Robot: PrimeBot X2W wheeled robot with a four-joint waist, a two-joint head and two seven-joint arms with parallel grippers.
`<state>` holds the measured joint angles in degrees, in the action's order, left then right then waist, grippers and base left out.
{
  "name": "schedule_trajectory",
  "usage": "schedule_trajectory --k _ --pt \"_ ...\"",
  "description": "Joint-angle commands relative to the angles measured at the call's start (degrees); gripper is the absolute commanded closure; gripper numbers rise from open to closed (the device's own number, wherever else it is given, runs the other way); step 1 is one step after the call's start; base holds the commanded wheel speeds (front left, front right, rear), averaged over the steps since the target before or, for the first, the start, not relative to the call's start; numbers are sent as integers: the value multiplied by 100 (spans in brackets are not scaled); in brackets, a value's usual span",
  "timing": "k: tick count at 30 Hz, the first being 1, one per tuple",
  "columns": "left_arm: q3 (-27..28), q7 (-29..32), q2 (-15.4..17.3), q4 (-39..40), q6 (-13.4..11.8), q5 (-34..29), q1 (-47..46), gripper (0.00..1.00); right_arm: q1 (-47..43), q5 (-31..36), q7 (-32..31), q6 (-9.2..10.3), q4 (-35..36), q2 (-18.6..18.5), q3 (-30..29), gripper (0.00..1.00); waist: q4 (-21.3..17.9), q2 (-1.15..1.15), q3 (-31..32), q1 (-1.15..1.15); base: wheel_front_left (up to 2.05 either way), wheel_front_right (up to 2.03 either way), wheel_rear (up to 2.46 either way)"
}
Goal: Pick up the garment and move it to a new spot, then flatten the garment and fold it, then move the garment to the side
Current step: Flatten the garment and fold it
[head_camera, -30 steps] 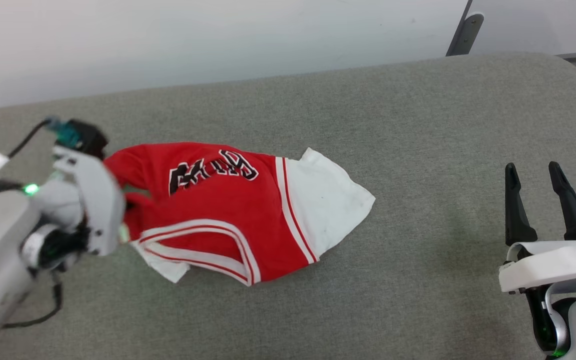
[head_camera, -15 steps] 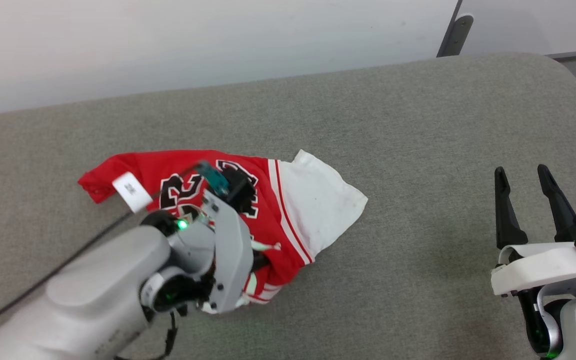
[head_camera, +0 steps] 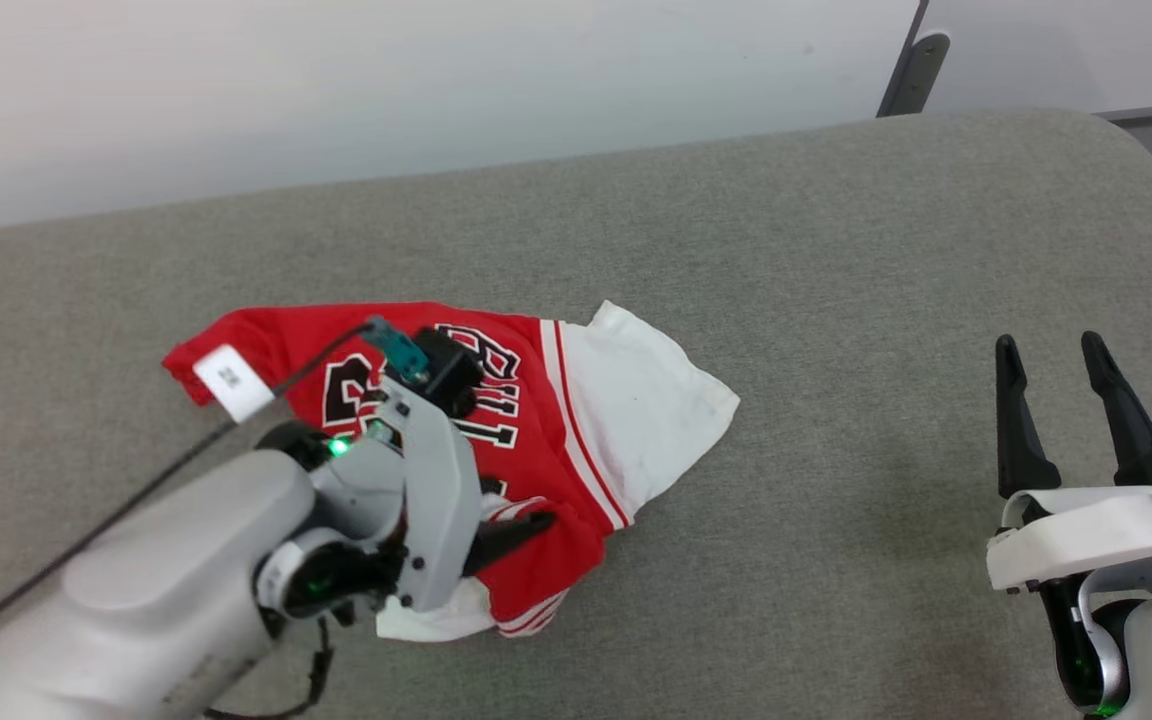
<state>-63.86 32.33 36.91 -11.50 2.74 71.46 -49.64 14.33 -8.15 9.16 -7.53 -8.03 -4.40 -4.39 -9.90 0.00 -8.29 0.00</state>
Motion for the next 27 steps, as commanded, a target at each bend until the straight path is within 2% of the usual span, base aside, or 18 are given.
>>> schedule_trajectory --k 1,6,11,22,27 --pt "55 17 119 110 -42 -20 -77 0 -32 17 44 8 -10 12 -28 0 38 0 22 0 0 0 0" --pt "179 54 483 308 -213 -91 -187 0 -16 9 65 8 -23 17 -64 0 105 0 11 0 0 0 0" --pt "236 14 703 211 -329 -92 -123 0 65 6 90 8 7 23 -57 0 127 0 -52 0 0 0 0" --pt "16 332 738 -296 -360 62 187 0 156 -40 125 9 -7 -19 -32 0 67 0 -169 0 0 0 0" --pt "-3 371 630 -502 -372 203 291 0 191 -34 120 9 5 -31 -69 0 69 0 -215 0 0 0 0"
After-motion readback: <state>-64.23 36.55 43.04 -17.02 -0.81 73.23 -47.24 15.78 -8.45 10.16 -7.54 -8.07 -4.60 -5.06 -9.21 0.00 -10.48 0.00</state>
